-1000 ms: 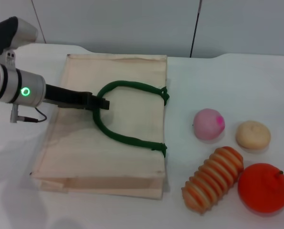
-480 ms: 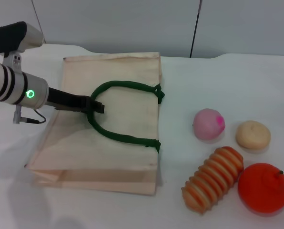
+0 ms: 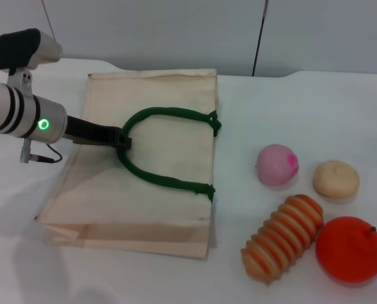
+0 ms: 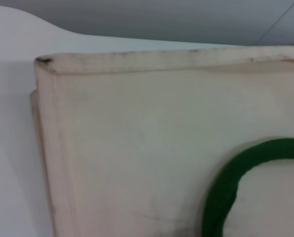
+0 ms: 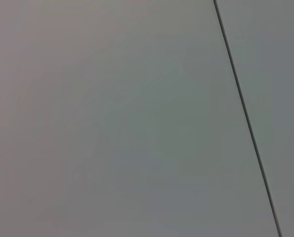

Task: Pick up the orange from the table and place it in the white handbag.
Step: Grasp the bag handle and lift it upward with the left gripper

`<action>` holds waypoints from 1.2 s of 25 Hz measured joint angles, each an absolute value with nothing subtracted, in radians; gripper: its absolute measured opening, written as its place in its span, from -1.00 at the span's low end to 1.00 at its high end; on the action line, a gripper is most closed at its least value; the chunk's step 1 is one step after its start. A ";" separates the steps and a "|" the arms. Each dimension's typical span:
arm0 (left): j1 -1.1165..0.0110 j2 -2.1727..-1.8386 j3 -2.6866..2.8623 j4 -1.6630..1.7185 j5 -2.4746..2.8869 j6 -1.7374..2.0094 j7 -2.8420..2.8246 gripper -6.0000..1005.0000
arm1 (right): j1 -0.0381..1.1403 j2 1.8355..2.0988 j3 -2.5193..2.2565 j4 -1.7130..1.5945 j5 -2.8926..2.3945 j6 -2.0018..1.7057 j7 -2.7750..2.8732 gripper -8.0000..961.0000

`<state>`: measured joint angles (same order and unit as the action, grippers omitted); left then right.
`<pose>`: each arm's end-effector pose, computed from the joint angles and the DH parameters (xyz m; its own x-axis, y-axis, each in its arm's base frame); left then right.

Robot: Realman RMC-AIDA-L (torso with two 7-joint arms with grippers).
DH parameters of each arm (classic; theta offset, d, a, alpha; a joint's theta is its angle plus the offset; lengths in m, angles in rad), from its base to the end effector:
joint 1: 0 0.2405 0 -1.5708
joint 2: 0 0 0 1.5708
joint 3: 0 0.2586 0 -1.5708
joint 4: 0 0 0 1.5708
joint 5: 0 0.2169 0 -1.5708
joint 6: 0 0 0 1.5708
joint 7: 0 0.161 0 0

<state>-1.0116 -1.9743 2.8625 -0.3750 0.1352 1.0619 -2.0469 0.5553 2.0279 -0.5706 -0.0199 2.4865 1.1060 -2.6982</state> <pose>-0.2902 0.4405 -0.0128 0.4218 0.8513 0.3122 0.8859 -0.3136 -0.3419 0.3629 0.3881 0.0478 0.5465 0.0717 -0.8344 -0.8375 0.0482 -0.5444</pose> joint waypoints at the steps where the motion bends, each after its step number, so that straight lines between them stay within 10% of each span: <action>1: -1.012 -1.974 2.863 -0.375 0.135 1.062 -2.047 -0.35 | 0.555 2.028 -0.571 -0.020 2.487 1.106 -2.698 0.80; 9: -1.013 -1.977 2.862 -0.373 0.120 1.060 -2.042 -0.73 | 0.551 2.028 -0.571 -0.020 2.487 1.104 -2.698 0.80; 30: -0.891 -1.966 2.862 -0.681 -0.440 1.746 -1.824 -0.75 | 0.483 2.017 -0.593 -0.183 2.216 1.125 -2.366 0.80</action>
<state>-0.8908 -1.9659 2.8625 -0.6814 -0.4399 1.7459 -1.8244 0.4827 2.0173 -0.5934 -0.1827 2.2157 1.1250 -2.3663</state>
